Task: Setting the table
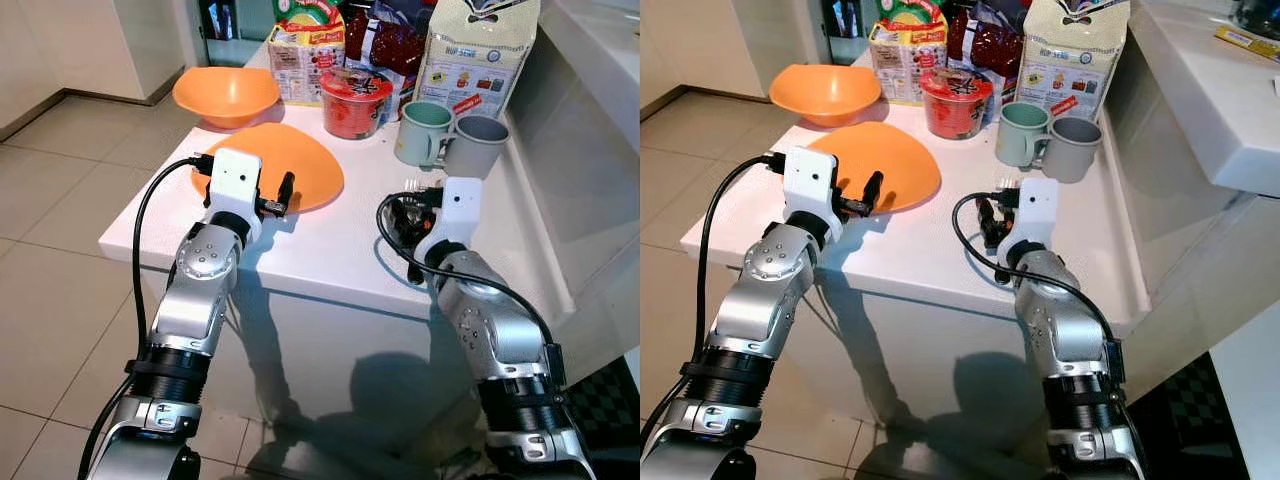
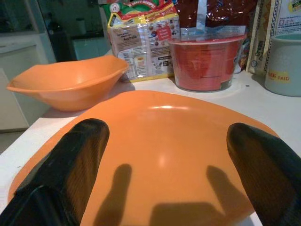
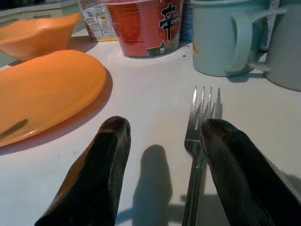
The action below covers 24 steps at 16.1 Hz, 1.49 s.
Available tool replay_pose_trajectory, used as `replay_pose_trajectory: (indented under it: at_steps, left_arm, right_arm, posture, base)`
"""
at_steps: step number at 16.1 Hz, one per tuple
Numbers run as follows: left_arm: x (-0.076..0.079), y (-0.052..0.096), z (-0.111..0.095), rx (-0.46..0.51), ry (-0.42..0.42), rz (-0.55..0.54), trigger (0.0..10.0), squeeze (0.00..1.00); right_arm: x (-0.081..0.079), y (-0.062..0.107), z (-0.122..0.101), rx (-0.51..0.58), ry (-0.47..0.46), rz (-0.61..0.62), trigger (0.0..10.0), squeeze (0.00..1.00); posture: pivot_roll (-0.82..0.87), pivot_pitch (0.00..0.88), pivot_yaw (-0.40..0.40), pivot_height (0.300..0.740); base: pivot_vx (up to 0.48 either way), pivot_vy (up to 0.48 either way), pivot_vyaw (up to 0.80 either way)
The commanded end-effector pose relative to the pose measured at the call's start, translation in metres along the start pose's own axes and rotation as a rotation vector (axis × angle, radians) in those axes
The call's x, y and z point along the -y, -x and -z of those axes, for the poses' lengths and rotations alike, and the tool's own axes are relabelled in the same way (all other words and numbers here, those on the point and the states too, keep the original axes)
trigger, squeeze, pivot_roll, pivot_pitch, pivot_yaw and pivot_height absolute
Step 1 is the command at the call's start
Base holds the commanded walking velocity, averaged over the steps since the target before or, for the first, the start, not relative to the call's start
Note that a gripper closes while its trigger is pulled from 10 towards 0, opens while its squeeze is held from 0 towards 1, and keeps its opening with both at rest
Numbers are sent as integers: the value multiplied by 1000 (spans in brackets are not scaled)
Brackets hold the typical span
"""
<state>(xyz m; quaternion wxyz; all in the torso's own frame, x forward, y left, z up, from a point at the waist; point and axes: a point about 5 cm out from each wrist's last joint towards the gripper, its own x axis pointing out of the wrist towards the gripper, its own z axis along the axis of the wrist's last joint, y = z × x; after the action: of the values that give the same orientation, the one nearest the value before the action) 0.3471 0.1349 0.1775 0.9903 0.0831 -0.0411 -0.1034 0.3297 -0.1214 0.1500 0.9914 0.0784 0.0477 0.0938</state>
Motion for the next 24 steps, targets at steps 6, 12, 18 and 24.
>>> replay_pose_trajectory:
  at_steps: [6,12,18,24]
  left_arm:
    - [6,-2,-7,18,-8,24,10000,0]
    - [9,-7,-10,27,-5,36,10000,0]
    - [10,-7,-9,28,-4,35,10000,0]
    - [16,-6,-7,27,-2,44,10000,0]
  right_arm:
    - [3,-12,-12,25,74,83,10000,0]
    - [-3,-27,-37,33,234,69,10000,0]
    - [7,-33,-36,-62,290,28,10000,0]
    - [23,-17,-28,-228,413,14,2941,0]
  posture:
    - [150,0,-29,740]
    - [138,0,-21,740]
    - [138,0,-38,740]
    - [117,0,-57,740]
  base:
    - [0,0,0]
    - [0,0,0]
    - [0,0,0]
    - [0,0,0]
